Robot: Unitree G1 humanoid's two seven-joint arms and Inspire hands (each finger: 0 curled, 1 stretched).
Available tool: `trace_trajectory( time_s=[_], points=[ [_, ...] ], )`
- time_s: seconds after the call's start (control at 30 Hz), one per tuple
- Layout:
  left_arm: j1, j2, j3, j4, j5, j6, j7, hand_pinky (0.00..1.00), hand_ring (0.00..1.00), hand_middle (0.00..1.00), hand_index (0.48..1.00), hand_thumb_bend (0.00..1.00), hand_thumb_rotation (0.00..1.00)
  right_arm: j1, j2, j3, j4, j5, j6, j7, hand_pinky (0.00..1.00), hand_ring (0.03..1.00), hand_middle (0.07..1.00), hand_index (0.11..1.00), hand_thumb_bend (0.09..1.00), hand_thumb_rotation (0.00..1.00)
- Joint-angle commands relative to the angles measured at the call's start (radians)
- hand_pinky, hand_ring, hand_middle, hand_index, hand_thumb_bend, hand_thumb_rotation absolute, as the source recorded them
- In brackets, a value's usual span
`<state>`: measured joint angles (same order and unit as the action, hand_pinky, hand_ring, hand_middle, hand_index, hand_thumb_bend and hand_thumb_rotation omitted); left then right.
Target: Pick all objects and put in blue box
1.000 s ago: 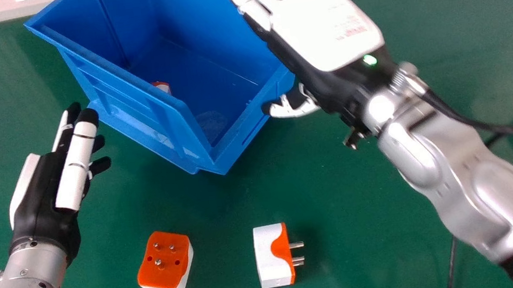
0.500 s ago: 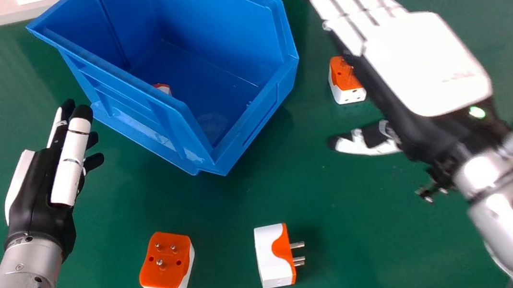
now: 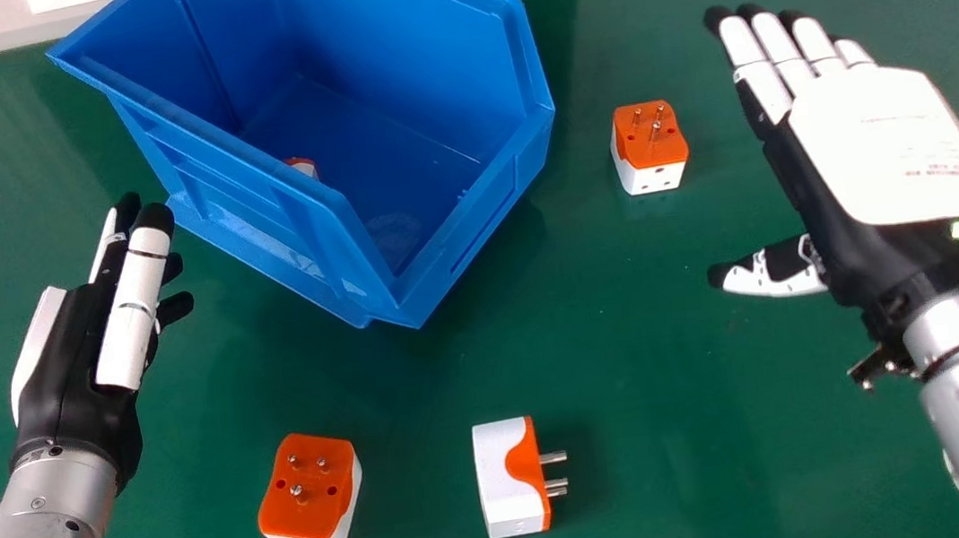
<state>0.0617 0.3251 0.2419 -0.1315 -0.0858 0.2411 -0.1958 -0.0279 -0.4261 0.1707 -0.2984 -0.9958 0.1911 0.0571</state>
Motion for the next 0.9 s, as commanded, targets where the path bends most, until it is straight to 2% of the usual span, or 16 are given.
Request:
trace_trajectory(
  time_s=[0.0,0.37,0.87],
  points=[
    [-0.006,0.013,0.007,-0.013,0.002,-0.022,-0.002,0.9,0.95,0.97,1.0,0.5,1.0,-0.054,-0.011,-0.01,0.047,-0.013,0.006,-0.011,0.94,1.0,1.0,0.995,0.584,0.07],
    [0.002,0.016,0.005,-0.019,0.006,-0.024,-0.005,0.9,0.95,0.97,1.0,0.49,1.0,-0.259,-0.028,0.041,0.326,0.009,-0.001,0.01,0.92,1.0,1.0,0.98,0.591,0.08],
    [0.035,0.014,0.004,-0.047,0.013,-0.033,-0.007,0.9,0.95,0.97,1.0,0.49,1.0,-0.585,-0.029,0.178,0.71,0.038,-0.025,0.099,0.89,0.976,0.997,0.933,0.577,0.05]
  ],
)
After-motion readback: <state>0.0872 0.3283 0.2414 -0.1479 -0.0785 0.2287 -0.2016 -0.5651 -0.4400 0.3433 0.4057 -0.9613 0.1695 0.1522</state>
